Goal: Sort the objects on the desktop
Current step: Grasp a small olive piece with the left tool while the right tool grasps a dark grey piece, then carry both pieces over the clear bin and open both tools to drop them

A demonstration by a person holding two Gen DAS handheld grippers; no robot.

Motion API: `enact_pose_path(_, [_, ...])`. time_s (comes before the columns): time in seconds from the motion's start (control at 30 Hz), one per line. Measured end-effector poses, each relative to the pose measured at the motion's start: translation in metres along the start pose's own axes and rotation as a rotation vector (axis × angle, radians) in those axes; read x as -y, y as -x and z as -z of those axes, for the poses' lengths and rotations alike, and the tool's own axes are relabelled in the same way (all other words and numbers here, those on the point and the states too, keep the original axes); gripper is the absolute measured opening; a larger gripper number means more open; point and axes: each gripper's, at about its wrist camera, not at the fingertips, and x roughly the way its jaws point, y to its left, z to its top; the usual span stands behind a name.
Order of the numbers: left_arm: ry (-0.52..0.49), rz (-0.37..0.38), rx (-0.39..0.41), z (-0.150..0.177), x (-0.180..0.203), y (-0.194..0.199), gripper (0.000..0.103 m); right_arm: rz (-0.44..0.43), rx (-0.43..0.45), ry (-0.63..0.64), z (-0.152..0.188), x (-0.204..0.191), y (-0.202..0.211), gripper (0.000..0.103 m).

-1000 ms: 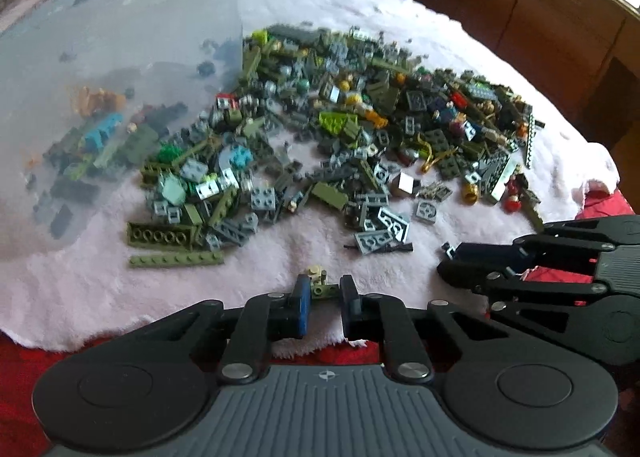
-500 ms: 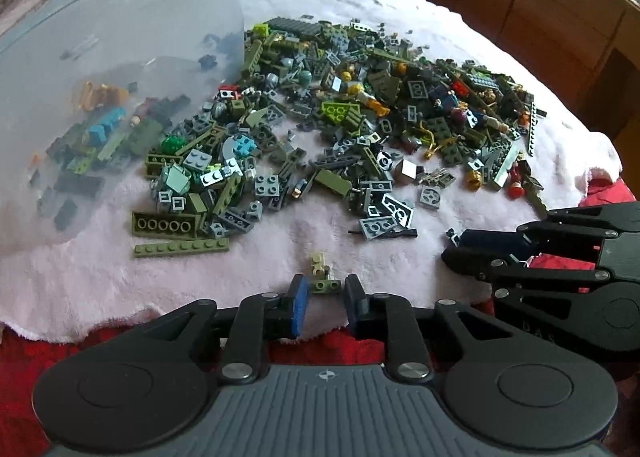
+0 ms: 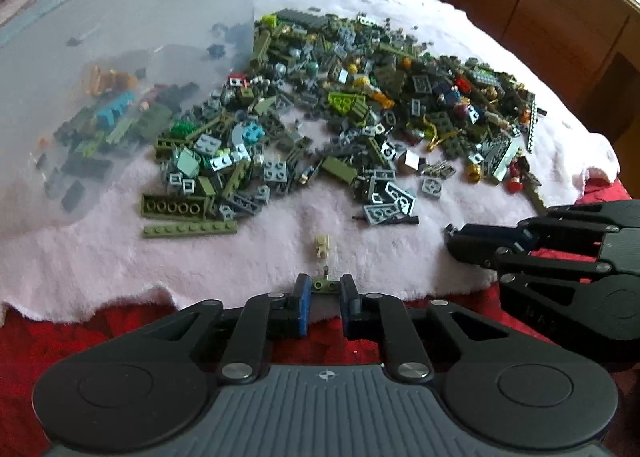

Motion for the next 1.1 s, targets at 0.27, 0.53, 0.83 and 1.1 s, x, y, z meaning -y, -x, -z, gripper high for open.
enact_pose_path(0.27, [0.006,-0.012,0.004,0.003,0.002,-0.006,0.021,-0.001,0.000,-0.005,-0.001,-0.001,-0.002,0.021])
enact_pose_path(0.53, [-0.004,-0.018,0.007,0.003,0.002,-0.007,0.021,0.007,-0.026,0.015,-0.002,-0.006,-0.008,0.021])
enact_pose_path(0.83, [-0.027,-0.046,0.029,0.004,0.010,-0.003,0.017,0.023,-0.054,0.029,-0.003,-0.008,-0.009,0.024])
enact_pose_path(1.1, [-0.048,-0.048,0.094,-0.001,0.014,0.016,0.016,0.020,-0.001,0.041,-0.011,-0.009,0.012,0.008])
